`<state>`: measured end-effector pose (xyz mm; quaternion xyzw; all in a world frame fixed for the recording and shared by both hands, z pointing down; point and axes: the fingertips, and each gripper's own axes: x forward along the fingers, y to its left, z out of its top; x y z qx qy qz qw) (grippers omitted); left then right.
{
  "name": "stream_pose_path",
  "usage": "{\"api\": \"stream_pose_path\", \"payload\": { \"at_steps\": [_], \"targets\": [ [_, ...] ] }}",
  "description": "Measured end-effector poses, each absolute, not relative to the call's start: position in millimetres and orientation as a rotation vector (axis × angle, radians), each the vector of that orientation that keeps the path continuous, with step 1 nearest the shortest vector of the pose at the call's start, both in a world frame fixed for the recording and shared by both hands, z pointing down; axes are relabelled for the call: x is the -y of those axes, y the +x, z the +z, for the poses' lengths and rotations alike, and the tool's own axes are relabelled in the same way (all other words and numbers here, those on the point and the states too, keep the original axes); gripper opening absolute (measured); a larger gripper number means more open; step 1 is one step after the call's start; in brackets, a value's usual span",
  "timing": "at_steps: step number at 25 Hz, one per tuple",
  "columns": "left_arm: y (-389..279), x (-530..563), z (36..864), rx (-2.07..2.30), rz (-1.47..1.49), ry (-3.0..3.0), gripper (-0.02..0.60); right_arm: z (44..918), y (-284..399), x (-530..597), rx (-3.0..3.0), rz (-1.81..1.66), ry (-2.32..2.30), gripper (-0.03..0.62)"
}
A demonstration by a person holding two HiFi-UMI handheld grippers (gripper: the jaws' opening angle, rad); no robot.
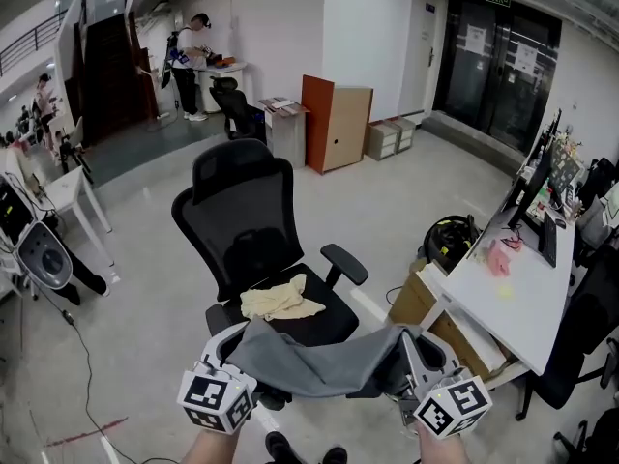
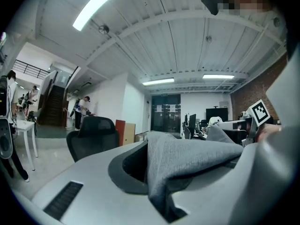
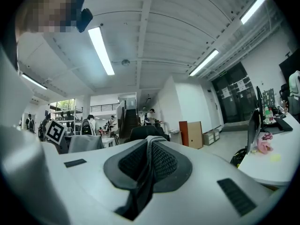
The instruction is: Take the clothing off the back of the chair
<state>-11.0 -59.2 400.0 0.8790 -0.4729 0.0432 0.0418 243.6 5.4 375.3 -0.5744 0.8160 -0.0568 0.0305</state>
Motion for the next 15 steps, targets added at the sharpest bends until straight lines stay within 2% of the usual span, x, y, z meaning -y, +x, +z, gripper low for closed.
{"api": "stream_pose_path", "payload": {
  "at_steps": [15],
  "targets": [
    [-8.1,68.9,369.6,1.533,0.143,2.697,0.015,339.6,261.3,-9.5,-2.544,-0.051,-1.686,0.031]
  ]
}}
